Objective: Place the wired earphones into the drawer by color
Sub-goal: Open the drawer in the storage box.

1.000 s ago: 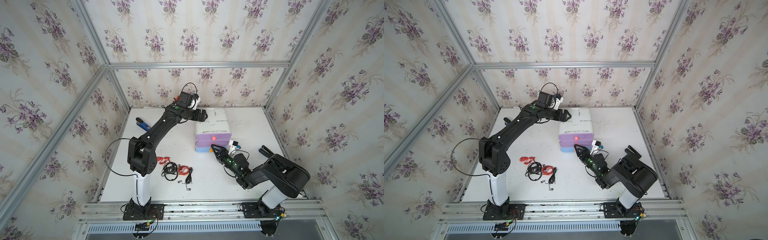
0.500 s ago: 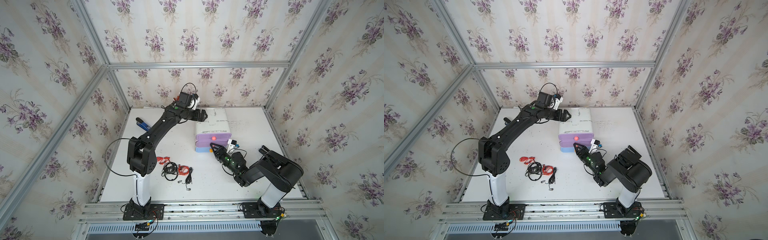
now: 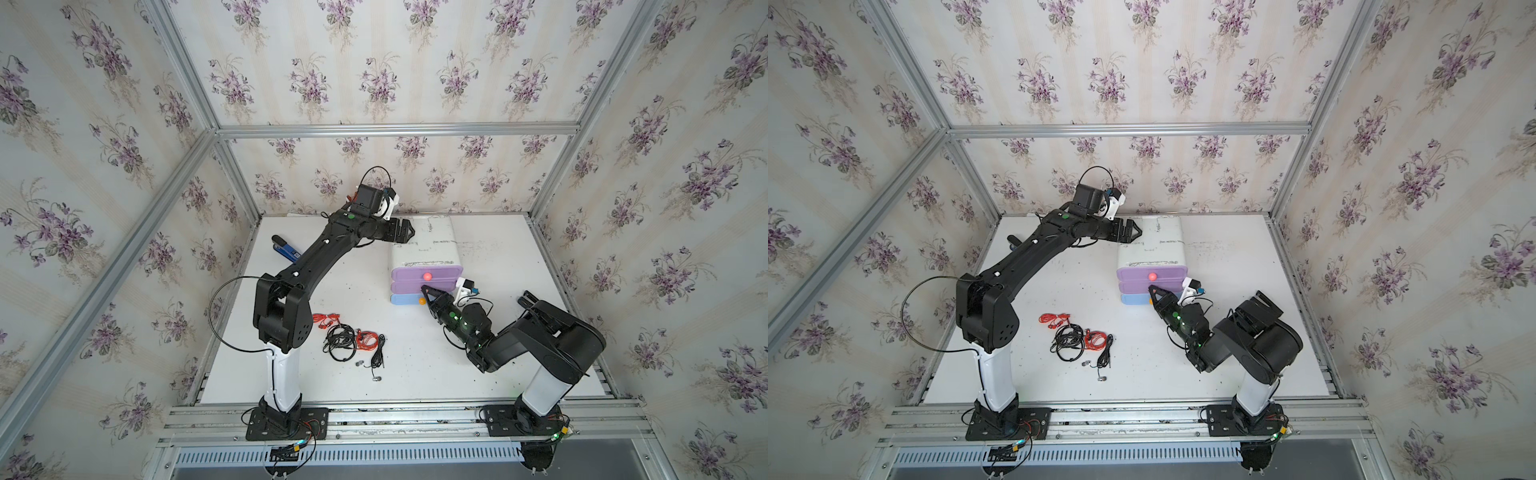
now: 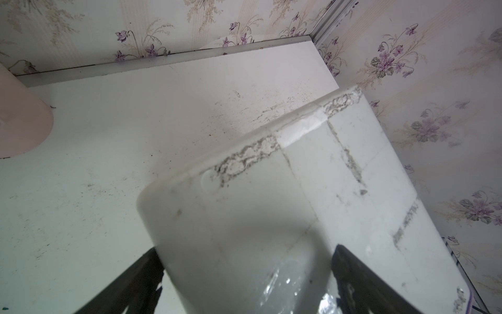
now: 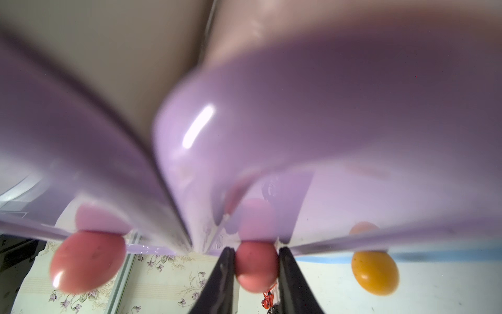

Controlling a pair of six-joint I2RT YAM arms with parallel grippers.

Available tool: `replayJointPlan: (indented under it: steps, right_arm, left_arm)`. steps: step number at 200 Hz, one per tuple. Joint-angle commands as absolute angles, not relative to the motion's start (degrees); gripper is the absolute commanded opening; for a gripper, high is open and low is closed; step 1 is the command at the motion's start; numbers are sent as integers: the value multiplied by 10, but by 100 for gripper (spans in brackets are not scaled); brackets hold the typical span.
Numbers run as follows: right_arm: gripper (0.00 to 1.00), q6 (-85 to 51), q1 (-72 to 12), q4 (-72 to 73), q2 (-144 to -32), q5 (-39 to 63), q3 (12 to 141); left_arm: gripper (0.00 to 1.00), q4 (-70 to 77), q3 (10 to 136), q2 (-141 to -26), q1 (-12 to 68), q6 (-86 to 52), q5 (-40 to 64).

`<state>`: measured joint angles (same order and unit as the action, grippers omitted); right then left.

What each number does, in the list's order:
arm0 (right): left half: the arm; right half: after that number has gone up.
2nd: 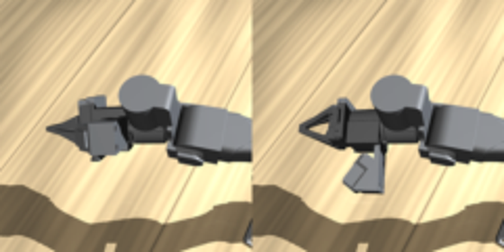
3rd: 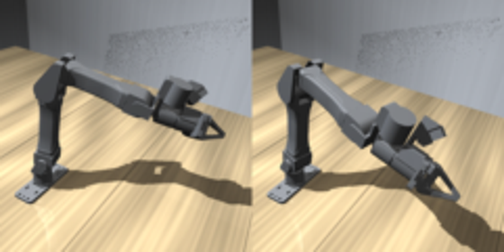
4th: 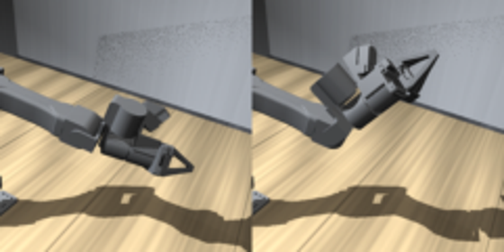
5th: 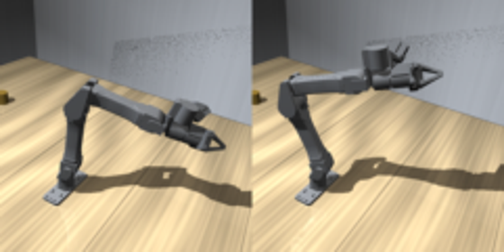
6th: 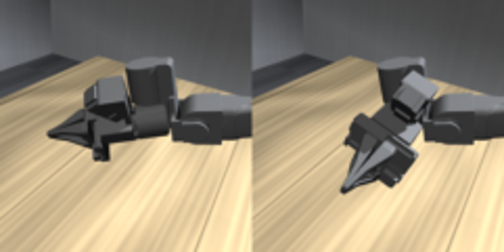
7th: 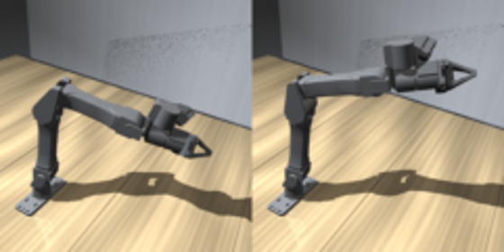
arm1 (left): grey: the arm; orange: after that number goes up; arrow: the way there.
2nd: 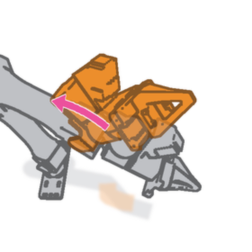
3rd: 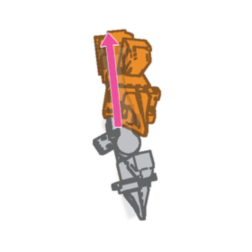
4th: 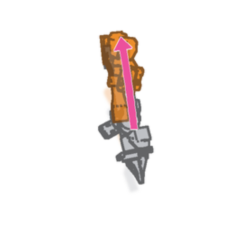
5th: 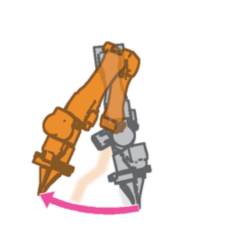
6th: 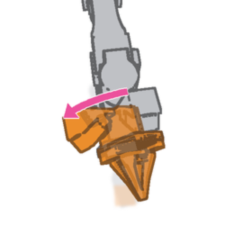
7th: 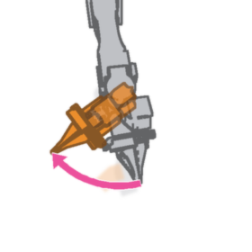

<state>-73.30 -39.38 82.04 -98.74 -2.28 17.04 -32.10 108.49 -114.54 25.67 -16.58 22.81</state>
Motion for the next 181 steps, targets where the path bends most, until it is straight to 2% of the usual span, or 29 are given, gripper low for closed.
replayJointPlan:
  steps: [1,57,127,181]
  right_arm:
    - [21,-736,-393,833,-989,-28,168]
    - [13,-749,-398,840,-978,-24,144]
    - [12,-750,-425,788,-908,-29,121]
    - [12,-748,-476,716,-846,-49,104]
  left_arm:
    - [97,-353,1079,-1148,256,-154,222]
    - [97,-353,1078,-1149,254,-156,219]
    - [97,-354,1074,-1151,253,-156,215]
    - [97,-351,1072,-1154,251,-159,217]
